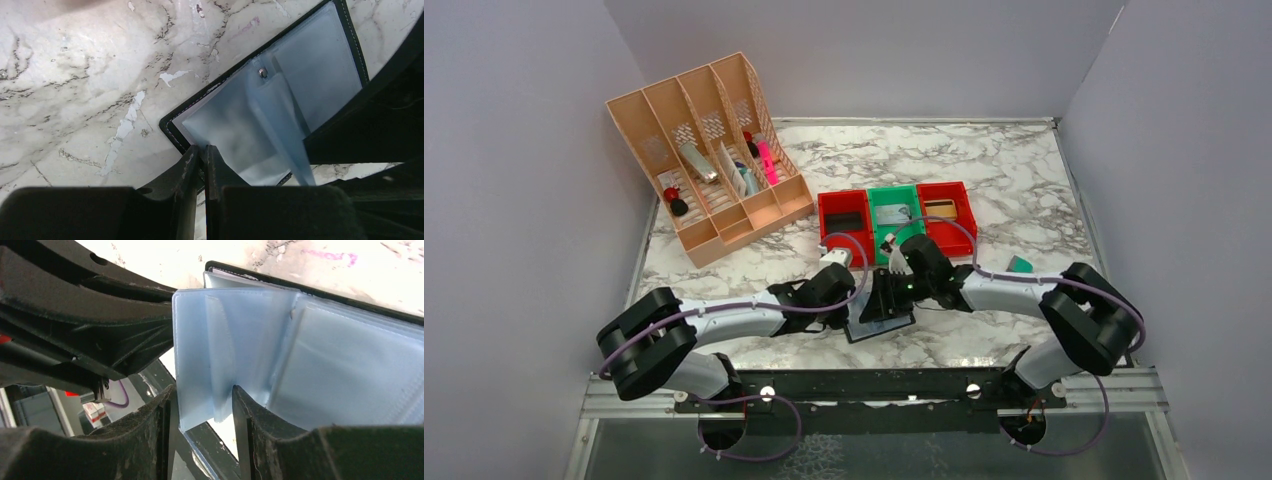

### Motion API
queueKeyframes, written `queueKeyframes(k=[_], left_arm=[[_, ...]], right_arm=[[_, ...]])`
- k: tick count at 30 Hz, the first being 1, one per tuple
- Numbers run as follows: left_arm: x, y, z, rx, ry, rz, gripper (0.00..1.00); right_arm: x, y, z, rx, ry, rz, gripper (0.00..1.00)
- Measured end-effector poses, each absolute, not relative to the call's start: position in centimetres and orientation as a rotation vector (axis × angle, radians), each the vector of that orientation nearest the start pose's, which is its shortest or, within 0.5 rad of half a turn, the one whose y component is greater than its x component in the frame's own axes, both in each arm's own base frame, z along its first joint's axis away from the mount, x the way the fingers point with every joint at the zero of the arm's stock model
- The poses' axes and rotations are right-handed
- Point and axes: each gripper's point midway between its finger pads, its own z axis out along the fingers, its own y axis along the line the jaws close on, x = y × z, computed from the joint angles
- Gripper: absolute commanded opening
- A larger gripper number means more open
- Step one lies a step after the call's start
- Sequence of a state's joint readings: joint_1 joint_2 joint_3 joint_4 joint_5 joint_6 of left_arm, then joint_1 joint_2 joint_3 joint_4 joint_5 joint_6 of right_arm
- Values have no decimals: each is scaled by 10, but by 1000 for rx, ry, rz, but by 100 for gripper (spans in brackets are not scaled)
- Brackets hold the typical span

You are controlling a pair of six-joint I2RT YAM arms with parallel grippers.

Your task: Take the credit cards out of the card holder

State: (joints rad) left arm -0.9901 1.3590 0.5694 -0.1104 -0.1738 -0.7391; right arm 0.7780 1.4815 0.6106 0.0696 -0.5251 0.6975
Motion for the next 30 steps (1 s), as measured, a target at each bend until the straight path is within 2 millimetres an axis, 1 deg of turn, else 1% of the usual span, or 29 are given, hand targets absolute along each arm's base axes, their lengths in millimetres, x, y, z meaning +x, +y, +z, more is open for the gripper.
queueKeyframes(k=[6, 12, 18, 24, 27, 30], left_arm=[[171, -256, 24, 228, 2518, -535, 13], [167, -250, 26, 213, 2525, -531, 13], [167, -245, 29, 200, 2525, -511, 13], [168, -237, 41, 168, 2498, -499, 20], [169, -235, 52, 146, 2469, -521, 28], [170, -236, 70, 121, 2421, -573, 33]], right_arm=[[147, 317, 45, -466, 2644, 1322, 52], [136, 325, 54, -582, 2588, 1448, 55], [130, 327, 53, -630, 2583, 1503, 56], [130, 331, 57, -652, 2545, 1543, 55], [131, 333, 51, -628, 2565, 1552, 49], [131, 330, 36, -552, 2636, 1519, 35]])
